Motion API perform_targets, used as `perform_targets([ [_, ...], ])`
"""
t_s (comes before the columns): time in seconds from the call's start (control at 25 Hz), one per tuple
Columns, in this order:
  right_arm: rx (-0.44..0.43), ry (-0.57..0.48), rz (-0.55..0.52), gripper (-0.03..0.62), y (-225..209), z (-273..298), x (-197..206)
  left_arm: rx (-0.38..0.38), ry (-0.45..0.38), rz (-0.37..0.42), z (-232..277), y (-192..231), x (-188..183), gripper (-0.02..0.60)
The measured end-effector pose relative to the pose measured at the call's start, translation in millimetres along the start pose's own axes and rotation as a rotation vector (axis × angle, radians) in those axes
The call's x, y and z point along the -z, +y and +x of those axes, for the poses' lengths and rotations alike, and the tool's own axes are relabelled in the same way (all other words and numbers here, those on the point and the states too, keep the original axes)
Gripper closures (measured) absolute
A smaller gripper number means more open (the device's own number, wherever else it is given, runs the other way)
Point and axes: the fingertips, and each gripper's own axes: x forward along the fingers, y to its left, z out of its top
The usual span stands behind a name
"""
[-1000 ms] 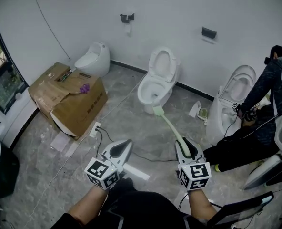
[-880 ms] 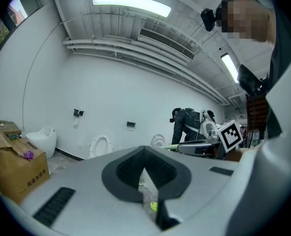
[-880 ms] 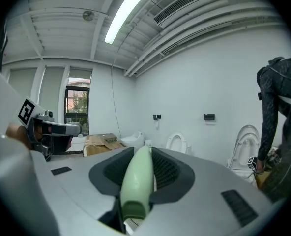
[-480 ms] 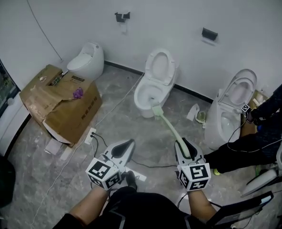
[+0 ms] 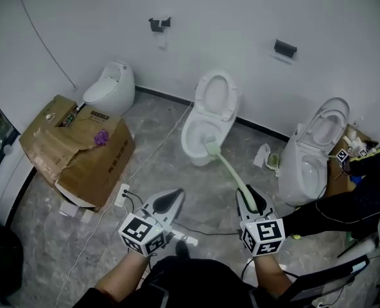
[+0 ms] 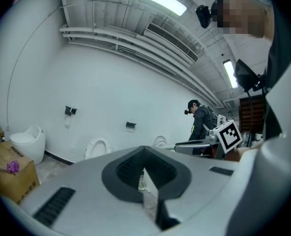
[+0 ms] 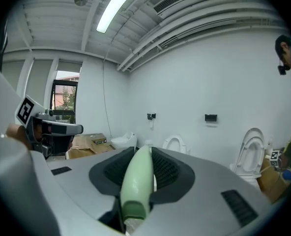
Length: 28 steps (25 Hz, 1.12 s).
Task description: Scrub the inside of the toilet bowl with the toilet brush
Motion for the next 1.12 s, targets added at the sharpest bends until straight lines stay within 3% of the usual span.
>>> perform_targets([
  [0.4,0.041,0.007,0.014,0.477,4.6,64.5,-12.5,0.029,0.001,0.002,17.3,64.5,-10.0,0.572],
  [0.68,0.031,0.002,0.011,0.477,3.1,94.6,-21.8,0.046,0.009,0.005,31.5,85.5,-12.8,0.572],
  [1.12,-0.022,-0.002,-0.006,0.477,-28.4,186.2,-38.0,-0.029,0.003,0.010,77.7,150.4,-26.9,0.572],
])
